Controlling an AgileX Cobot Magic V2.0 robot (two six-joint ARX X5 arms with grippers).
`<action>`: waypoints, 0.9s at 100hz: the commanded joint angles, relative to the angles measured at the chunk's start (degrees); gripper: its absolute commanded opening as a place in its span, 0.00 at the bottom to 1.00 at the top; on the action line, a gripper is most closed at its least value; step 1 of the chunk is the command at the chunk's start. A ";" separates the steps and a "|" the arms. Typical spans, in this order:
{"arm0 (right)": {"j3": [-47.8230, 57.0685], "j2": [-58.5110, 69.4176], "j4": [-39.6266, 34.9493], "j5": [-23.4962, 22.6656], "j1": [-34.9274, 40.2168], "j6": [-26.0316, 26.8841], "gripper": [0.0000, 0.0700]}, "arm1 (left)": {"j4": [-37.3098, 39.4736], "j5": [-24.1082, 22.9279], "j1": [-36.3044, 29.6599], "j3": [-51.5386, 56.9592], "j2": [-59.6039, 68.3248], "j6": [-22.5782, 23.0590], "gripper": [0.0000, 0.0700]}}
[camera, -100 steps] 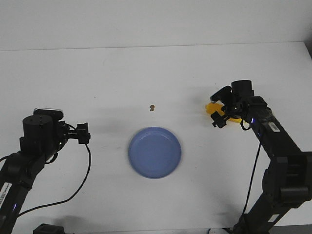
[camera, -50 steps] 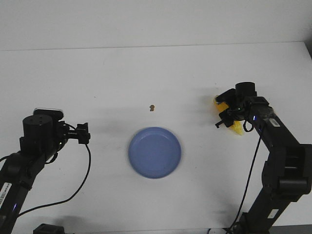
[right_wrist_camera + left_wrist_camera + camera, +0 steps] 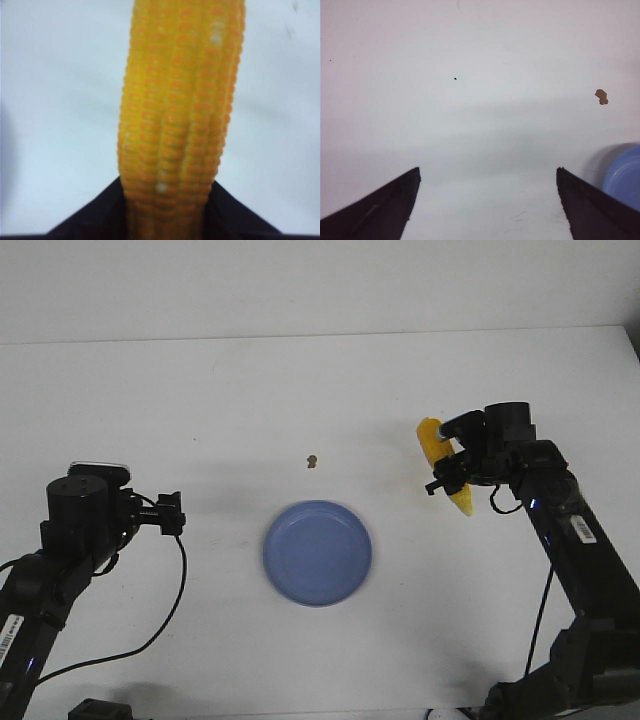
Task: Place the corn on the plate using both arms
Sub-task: 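Lift the corn with the right gripper and carry it over the plate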
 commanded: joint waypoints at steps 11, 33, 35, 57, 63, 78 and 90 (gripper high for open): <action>1.01 -1.07 -3.37 0.28 6.25 4.00 0.14 | 0.00 0.31 -0.13 0.55 0.48 0.00 0.79; 0.98 -1.05 -3.76 4.28 13.31 8.59 0.14 | 0.04 0.31 -0.15 0.55 0.48 0.00 0.79; 0.98 -1.05 -3.74 4.63 14.12 9.09 0.14 | 0.04 0.31 -0.15 0.55 0.48 0.00 0.79; 0.76 -1.03 -3.72 4.87 19.04 13.29 0.14 | 0.07 0.31 -0.17 0.55 0.48 -0.15 0.79; 0.66 -0.98 -3.63 5.25 20.52 13.51 0.14 | 0.07 0.31 -0.17 0.55 0.48 -0.15 0.79; -0.07 -0.90 -3.61 5.88 24.37 15.32 0.14 | 0.07 0.31 -0.17 0.55 0.48 -0.17 0.79; -0.90 -0.90 -3.19 5.97 27.91 16.06 0.14 | 0.07 0.31 -0.17 0.55 0.48 -0.22 0.79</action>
